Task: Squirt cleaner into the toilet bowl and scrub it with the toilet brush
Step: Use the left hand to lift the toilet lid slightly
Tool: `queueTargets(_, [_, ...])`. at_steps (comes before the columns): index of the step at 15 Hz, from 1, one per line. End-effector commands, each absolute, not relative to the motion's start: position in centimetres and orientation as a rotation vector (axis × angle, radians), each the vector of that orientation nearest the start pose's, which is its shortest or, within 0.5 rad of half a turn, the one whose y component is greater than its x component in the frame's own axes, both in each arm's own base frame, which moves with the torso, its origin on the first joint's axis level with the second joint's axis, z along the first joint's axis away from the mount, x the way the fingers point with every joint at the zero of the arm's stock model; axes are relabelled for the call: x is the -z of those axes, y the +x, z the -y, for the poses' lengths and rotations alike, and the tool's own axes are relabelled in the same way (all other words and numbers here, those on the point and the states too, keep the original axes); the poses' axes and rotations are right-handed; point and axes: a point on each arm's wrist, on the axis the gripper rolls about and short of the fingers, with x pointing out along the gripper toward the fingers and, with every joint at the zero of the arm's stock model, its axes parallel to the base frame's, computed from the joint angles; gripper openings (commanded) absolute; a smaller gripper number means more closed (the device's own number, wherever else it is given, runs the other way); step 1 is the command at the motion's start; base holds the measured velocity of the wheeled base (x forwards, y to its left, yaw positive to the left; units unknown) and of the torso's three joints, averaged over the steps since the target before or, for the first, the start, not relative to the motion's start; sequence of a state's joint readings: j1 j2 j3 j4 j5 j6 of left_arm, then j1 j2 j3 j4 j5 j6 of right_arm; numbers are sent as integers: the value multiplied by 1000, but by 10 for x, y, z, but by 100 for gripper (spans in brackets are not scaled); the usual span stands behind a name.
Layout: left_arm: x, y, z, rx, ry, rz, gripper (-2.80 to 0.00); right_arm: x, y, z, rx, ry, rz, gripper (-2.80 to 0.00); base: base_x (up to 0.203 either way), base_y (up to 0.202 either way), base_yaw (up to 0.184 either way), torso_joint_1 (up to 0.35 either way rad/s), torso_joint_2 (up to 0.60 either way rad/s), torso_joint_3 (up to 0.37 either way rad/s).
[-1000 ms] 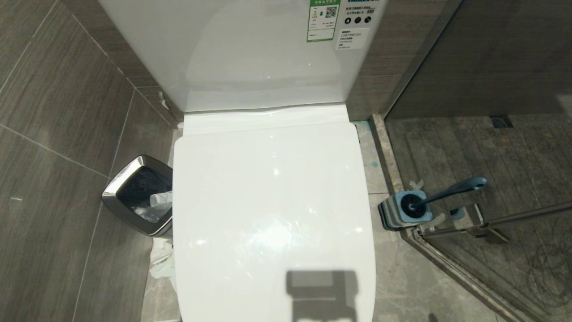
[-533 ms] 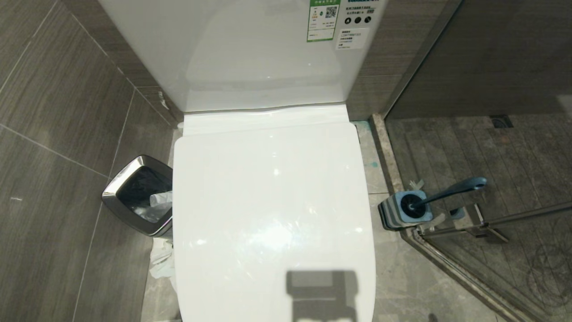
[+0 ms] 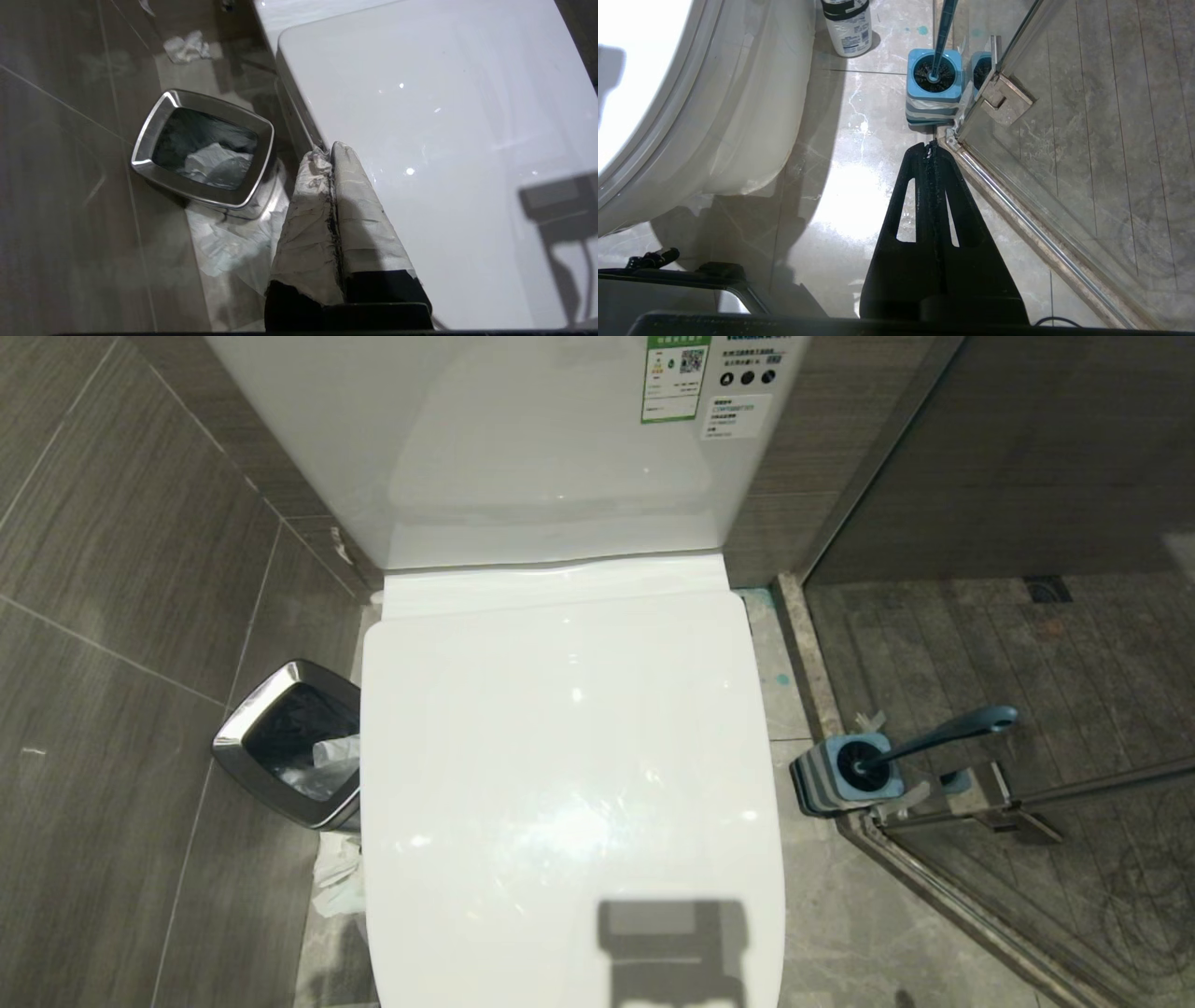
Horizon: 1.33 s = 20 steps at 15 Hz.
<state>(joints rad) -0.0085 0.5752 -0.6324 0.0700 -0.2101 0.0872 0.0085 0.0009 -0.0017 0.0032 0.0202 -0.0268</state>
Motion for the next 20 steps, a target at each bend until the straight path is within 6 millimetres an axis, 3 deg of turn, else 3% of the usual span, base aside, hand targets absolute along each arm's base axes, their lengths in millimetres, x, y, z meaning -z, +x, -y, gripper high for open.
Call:
queueTargets(1, [-256,67,6,237,36,-138,-280,-76,-23,0,-31,-28,-3,-280,0,0,0,0,0,0])
queueTargets(4, [-264,118,9,309,-97,-156,-280,-76,-23,0,-31,-28,-3,-280,0,0,0,0,0,0])
queueTargets(6, [-258,145,12,428,-169,-201,-280,-76,-23,0,-31,-28,-3,-280,0,0,0,0,0,0])
queueTargets(9, [-235,175,8,597,-261,-319,-280,-76,-23,0,-31,-28,-3,-280,0,0,0,0,0,0])
queueTargets(12, [-203,204,-12,675,-333,-370,-280,-76,-23,0,-31,-28,-3,-280,0,0,0,0,0,0])
queueTargets(16, [-162,225,-55,757,-485,-435,-280,-76,-23,0,-31,-28,-3,-280,0,0,0,0,0,0])
queueTargets(20, [-126,225,-62,806,-562,-484,-280,-76,-23,0,-31,-28,-3,-280,0,0,0,0,0,0])
